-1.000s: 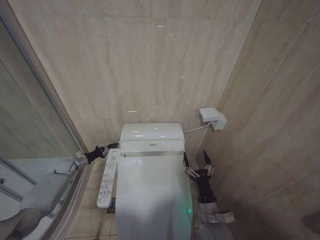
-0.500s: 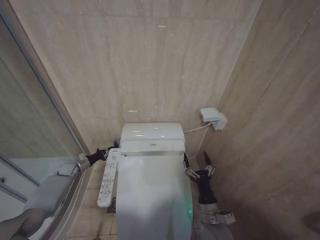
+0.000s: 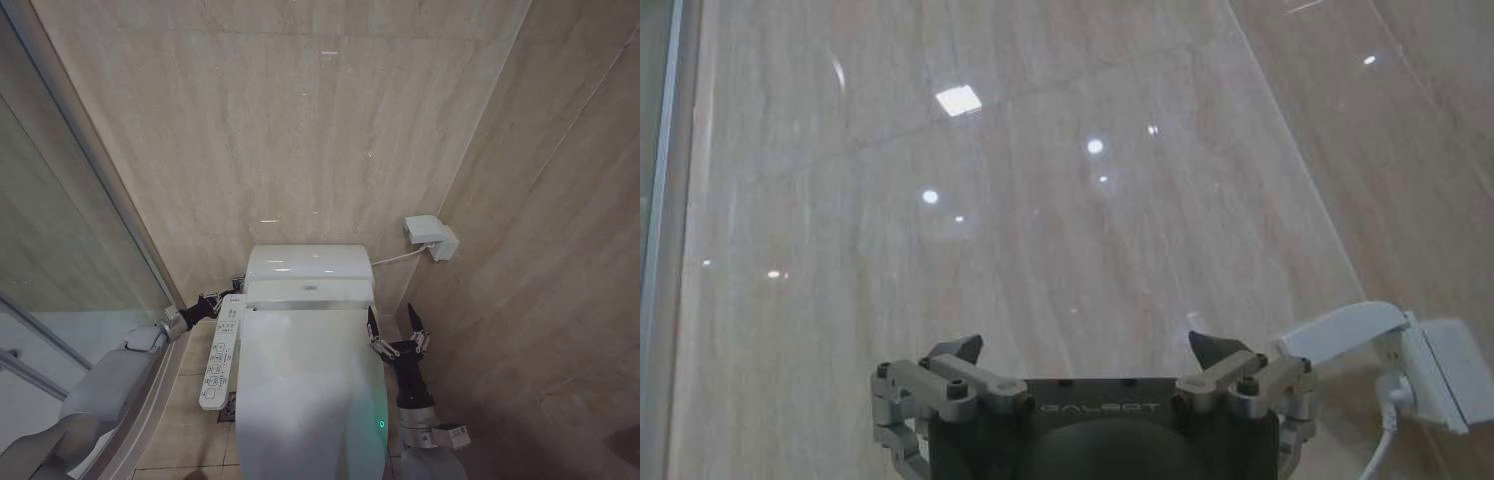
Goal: Open the toilet lid, clean the toilet bowl with a toilet brush, close the toilet lid, and flush.
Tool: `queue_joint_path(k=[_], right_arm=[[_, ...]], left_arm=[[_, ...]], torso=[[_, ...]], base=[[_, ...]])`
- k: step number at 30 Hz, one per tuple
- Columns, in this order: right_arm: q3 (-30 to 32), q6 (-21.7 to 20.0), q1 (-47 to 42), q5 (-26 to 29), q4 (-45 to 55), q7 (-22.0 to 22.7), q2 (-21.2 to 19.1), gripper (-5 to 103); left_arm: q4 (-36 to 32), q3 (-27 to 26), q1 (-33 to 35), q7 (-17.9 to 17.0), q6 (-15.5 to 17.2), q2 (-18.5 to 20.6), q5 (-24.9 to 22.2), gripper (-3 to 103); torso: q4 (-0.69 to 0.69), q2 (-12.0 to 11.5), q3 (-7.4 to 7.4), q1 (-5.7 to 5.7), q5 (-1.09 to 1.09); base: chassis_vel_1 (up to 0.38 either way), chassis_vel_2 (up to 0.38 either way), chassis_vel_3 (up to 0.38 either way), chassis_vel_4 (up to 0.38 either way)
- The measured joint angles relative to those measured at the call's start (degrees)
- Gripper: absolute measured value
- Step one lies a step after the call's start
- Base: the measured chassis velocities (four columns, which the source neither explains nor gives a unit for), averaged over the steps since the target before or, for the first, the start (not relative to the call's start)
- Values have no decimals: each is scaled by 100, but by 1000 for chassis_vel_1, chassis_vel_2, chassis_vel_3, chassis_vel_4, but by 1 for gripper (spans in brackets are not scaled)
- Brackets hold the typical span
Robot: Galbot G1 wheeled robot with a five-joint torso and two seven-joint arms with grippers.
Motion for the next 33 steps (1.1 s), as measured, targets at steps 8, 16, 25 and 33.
queue_joint_path(k=[8, 16, 25, 33], right_arm=[[-11, 5, 4, 0, -4, 0, 10, 100], [-19, 6, -5, -2, 4, 0, 29, 100], [-12, 10, -11, -3, 24, -1, 38, 100], [-8, 13, -12, -3, 24, -1, 37, 100]], left_arm=[[-89, -2, -17, -31, 4, 72, -8, 0], [-90, 37, -70, -18, 11, 127, -17, 0], [-37, 72, -119, -5, 16, 112, -17, 0], [26, 66, -115, -4, 17, 53, -12, 0]], torso=[[-5, 0, -1, 1, 0], [-5, 0, -1, 1, 0], [-3, 0, -1, 1, 1], [-2, 1, -2, 1, 3]], base=[[0, 0, 0, 0], [0, 0, 0, 0], [0, 0, 0, 0], [0, 0, 0, 0]])
